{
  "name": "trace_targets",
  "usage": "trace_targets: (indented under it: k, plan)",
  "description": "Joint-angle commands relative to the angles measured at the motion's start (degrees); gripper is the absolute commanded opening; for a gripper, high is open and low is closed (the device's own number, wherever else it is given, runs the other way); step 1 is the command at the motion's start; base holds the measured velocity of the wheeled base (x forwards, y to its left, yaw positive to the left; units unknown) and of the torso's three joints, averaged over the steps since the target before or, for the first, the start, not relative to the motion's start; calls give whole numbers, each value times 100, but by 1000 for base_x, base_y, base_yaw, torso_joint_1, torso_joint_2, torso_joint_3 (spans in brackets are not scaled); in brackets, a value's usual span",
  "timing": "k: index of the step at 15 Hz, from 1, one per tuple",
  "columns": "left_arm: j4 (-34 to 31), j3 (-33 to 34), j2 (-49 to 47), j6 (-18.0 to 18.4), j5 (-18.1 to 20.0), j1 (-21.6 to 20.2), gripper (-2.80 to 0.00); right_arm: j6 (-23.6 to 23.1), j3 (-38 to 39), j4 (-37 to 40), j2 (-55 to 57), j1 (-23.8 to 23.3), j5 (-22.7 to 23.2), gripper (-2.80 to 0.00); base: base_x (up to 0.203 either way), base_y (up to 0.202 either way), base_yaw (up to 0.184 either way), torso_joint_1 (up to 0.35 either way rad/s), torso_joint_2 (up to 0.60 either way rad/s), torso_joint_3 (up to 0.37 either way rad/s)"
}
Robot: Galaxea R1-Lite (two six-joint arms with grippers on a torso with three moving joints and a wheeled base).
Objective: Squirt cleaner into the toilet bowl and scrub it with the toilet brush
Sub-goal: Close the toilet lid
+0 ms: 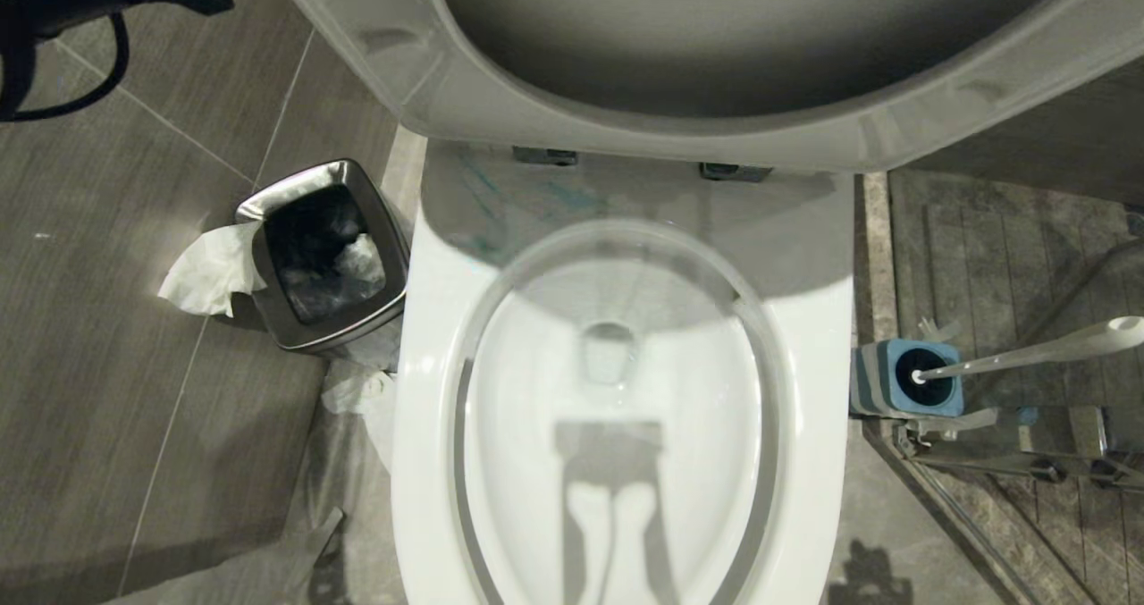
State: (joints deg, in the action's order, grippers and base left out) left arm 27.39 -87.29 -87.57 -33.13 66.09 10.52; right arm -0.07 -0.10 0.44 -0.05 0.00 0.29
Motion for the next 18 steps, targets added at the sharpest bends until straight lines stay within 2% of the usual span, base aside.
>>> trace_targets:
  k: [1, 3, 10, 18]
  plan:
    - [-98, 475, 585, -122, 184, -13, -280, -1, 1, 0, 5, 0, 6, -280, 0, 0, 0, 0, 0, 0]
    - [-133, 818, 861, -147, 206, -15, -280, -1, 1, 0, 5, 0, 6, -280, 0, 0, 0, 0, 0, 0]
    - [-129, 1237, 1488, -150, 211, -331, -280, -1, 9, 0, 5, 0, 2, -280, 0, 0, 0, 0, 0, 12]
    - [-198, 1659, 1871, -150, 211, -367, -280, -1, 1, 0, 5, 0, 6, -280, 0, 0, 0, 1, 1, 183]
